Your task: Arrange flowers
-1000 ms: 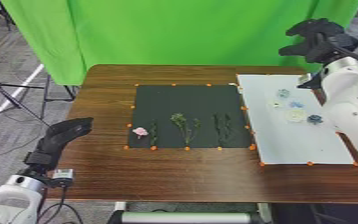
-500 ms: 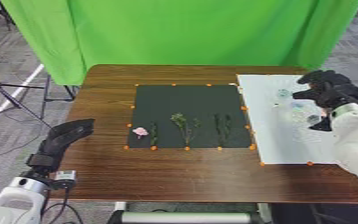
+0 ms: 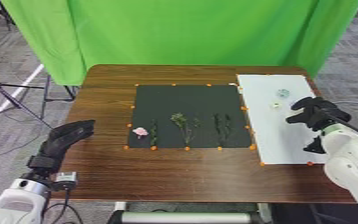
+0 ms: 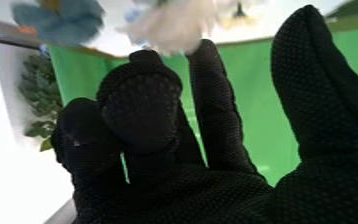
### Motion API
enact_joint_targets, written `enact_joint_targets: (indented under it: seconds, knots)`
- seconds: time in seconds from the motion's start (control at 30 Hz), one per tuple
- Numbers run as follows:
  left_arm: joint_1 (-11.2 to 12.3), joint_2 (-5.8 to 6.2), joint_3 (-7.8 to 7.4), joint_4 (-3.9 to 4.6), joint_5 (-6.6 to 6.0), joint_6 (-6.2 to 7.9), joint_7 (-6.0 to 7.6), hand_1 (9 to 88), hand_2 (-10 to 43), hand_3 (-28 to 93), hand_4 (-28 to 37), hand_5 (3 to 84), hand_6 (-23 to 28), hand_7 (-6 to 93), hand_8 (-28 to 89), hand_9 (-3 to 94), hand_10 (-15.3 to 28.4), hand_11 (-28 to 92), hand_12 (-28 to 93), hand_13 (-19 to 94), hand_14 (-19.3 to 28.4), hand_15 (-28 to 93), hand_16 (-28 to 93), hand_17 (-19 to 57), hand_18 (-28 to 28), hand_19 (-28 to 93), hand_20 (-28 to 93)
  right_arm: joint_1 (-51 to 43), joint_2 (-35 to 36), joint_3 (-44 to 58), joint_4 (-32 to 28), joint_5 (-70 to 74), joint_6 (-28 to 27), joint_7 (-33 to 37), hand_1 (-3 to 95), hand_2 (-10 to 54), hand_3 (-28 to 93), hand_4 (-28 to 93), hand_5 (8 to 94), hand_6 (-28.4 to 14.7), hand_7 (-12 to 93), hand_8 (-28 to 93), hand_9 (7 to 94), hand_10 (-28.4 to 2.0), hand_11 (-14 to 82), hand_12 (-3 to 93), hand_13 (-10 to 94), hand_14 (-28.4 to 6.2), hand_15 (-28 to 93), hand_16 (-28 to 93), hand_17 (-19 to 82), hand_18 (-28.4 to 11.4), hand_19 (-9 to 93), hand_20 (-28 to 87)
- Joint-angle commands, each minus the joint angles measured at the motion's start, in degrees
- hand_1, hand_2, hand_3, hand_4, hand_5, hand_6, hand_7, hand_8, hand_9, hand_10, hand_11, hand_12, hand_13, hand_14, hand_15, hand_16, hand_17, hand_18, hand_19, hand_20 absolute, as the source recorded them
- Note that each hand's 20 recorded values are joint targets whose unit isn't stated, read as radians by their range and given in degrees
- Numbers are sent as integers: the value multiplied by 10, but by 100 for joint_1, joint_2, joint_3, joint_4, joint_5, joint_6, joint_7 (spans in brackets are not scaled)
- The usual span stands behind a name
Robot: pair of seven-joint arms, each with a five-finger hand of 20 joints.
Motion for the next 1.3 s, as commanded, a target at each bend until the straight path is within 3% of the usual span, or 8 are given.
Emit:
enact_joint_targets:
  seconds: [0.03,0.2,0.43,0.8,0.93,1.07,1.17,1.3]
  knots:
    - [73,-72,-19,-60,43,-1,1,278,-59,627,-165,434,40,145,-67,398,149,177,114,327,190,195,4,34,164,131,164,-37,-101,-140,203,-40,-244,9,342,-95,657,-129,528,29,124,-70,540,-150,76,195,830,-41,627,287,521,-171,932,551]
    - [74,-69,-41,-75,34,6,-2,279,-58,624,-165,434,41,144,-67,397,149,175,113,326,190,195,4,33,164,131,164,145,-111,-566,371,-119,410,73,443,-95,663,-151,553,42,160,-86,595,-127,87,197,841,-29,643,281,538,-161,932,570]
    - [77,-13,-59,-85,27,17,-19,279,-56,624,-166,433,44,140,-65,398,149,175,114,326,190,195,5,33,164,132,164,519,46,-1069,392,-30,1872,-50,611,-95,568,-175,754,31,190,33,805,-91,37,291,905,-8,648,291,599,-148,932,634]
    - [128,142,-321,-77,-20,57,-53,279,-55,625,-167,432,45,139,-64,398,148,177,114,328,189,197,5,32,164,134,165,2221,575,-1711,-554,322,2265,-108,626,-95,571,-174,791,29,194,30,841,-94,29,317,913,4,665,301,617,-145,932,665]
    - [207,217,-509,11,-279,275,-85,279,-53,624,-168,432,45,141,-65,399,148,178,114,329,190,197,3,33,165,134,165,3886,208,-2971,-530,851,2138,-285,623,-95,573,-171,794,29,193,32,844,-94,29,318,913,6,665,303,619,-144,932,668]
    - [287,222,-608,48,-690,688,26,266,-33,620,-178,436,47,143,-65,402,149,180,113,328,189,194,1,39,160,134,163,5083,-681,-4018,-317,1220,1914,-490,622,-95,574,-170,795,29,190,31,844,-94,26,315,914,7,665,304,620,-141,932,671]
    - [278,245,-511,34,-884,1010,181,251,26,622,-225,448,44,143,-68,419,146,182,106,332,187,182,-5,50,150,123,155,5585,-1509,-4548,36,1279,1649,-643,622,-95,574,-169,796,29,188,31,844,-95,25,314,914,7,665,305,621,-140,932,673]
    - [76,321,-249,66,-919,1164,334,229,129,628,-274,469,38,146,-76,446,147,184,92,338,187,181,-15,60,134,114,149,5827,-2454,-4878,532,1504,1254,-683,620,-95,574,-167,796,29,187,32,844,-95,24,314,914,6,667,307,622,-139,932,675]
